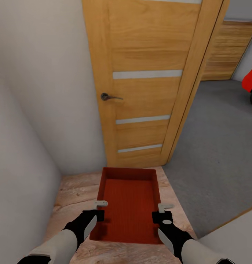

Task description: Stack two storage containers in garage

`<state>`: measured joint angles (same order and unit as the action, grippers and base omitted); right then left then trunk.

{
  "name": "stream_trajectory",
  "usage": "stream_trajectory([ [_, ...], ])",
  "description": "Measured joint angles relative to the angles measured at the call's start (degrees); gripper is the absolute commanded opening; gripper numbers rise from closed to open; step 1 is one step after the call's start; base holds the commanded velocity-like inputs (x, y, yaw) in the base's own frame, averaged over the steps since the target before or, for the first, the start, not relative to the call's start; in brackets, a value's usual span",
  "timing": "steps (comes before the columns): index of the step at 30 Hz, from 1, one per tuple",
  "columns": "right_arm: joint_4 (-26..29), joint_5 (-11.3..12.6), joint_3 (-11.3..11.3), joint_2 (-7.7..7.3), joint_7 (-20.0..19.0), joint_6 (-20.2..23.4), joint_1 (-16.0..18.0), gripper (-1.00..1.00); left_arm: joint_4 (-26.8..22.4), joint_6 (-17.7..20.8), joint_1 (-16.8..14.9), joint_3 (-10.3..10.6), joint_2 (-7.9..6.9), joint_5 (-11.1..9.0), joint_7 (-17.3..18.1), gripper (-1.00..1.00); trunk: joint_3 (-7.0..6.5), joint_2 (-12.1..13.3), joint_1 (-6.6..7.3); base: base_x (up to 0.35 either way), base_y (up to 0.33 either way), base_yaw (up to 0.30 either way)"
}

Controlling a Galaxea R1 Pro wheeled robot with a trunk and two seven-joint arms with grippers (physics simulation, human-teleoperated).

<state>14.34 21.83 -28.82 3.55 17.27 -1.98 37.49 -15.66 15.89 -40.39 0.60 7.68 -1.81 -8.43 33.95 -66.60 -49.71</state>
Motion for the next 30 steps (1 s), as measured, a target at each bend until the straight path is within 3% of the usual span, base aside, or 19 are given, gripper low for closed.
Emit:
stream_trajectory([
  [20, -0.49, -0.2, 0.28, 0.15, -0.02, -0.28, 0.0, -1.0, 0.09, 0.09, -0.02, -0.09, 0.05, 0.32, -0.02, -1.0, 0.0, 0.0, 0.0, 0.152, 0.279, -0.217],
  [30, -0.19, -0.23, 0.23, 0.11, 0.04, 0.0, 0.0, -1.0, 0.01, 0.17, -0.01, -0.04, -0.02, 0.14, 0.05, -1.0, 0.0, 0.0, -0.01, 0.049, 0.061, -0.246],
])
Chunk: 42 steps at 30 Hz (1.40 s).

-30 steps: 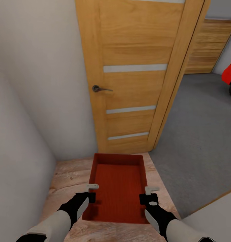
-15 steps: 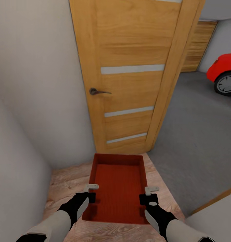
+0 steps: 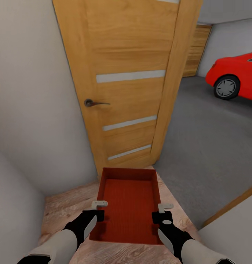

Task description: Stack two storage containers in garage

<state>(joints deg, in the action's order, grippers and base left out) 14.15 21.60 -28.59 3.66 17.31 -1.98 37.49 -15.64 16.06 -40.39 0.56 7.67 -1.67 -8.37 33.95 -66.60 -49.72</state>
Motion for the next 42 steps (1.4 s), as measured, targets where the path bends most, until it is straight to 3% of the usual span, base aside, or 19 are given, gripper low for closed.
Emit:
stream_trajectory([
  [42, 0.01, 0.09, -0.12, -0.05, -0.03, 0.01, 0.0, -1.0, 0.09, -0.08, 0.0, 0.24, 0.01, -0.36, -0.13, -1.0, 0.0, 0.0, 0.0, 0.0, 0.0, -0.246],
])
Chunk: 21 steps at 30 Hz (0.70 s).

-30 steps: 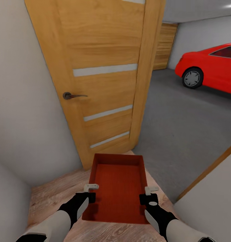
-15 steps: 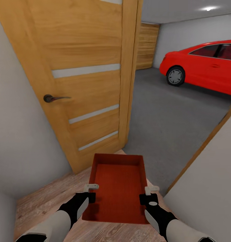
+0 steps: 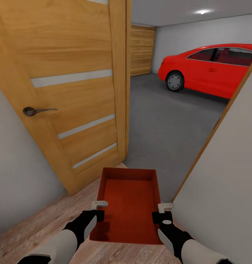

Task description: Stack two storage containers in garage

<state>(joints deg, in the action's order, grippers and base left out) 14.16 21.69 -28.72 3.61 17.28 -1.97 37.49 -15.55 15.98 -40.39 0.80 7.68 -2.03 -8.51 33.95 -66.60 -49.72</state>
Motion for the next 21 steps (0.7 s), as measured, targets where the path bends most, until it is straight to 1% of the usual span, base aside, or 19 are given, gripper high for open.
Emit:
stream_trajectory([
  [7, -0.02, 0.05, -0.03, -0.01, -0.01, 0.01, 0.0, -1.0, 0.01, 0.03, -0.01, 0.15, 0.0, -0.16, -0.06, -1.0, 0.0, 0.0, 0.0, 0.0, 0.0, -0.246],
  [11, -0.07, 0.05, -0.02, 0.01, -0.02, 0.01, 0.01, -1.0, 0.04, 0.06, -0.02, 0.18, -0.01, -0.17, -0.08, -1.0, 0.0, 0.0, 0.0, 0.024, 0.031, -0.114],
  [21, -0.06, 0.13, -0.03, 0.03, -0.04, 0.01, 0.0, -1.0, -0.05, 0.09, 0.0, -0.21, 0.0, 0.28, 0.08, -1.0, 0.0, 0.0, 0.02, 0.177, 0.245, -0.007],
])
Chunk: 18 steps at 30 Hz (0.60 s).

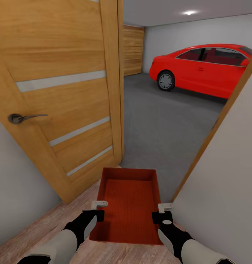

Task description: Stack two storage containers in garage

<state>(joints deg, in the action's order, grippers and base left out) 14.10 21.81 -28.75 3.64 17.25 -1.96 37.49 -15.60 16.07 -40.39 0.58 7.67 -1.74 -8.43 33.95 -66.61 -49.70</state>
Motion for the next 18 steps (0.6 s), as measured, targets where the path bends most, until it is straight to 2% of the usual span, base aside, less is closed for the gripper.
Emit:
stream_trajectory([
  [13, -0.04, -0.16, 0.09, 0.0, 0.01, 0.01, 0.0, -1.0, 0.03, -0.01, 0.0, -0.17, 0.06, 0.21, -0.01, -1.0, 0.0, 0.0, 0.0, 0.2, 0.249, -0.004],
  [18, -0.38, -0.13, 0.15, 0.1, 0.04, -0.27, 0.0, -1.0, 0.11, -0.03, -0.02, -0.11, 0.06, 0.29, 0.0, -1.0, 0.0, 0.0, 0.0, 0.2, 0.201, -0.171],
])
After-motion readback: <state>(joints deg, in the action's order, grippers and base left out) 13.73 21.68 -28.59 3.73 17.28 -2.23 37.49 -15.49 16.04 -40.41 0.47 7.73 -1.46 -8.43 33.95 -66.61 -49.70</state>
